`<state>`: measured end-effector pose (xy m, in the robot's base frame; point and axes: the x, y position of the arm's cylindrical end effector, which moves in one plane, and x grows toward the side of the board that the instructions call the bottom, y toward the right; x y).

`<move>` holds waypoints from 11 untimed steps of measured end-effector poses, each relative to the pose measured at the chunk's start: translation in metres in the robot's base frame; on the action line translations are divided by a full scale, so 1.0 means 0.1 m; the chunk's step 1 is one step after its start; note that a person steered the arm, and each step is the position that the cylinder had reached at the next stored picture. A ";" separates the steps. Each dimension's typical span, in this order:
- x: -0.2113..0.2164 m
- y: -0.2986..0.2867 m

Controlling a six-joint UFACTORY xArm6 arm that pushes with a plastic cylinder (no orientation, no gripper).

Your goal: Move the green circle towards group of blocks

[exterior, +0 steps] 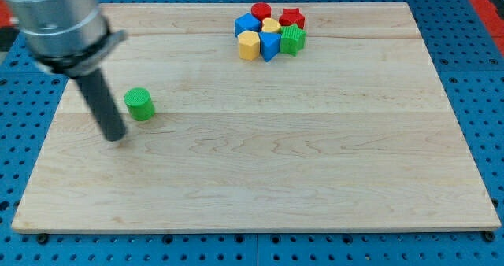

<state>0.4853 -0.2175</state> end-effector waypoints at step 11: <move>-1.06 1.42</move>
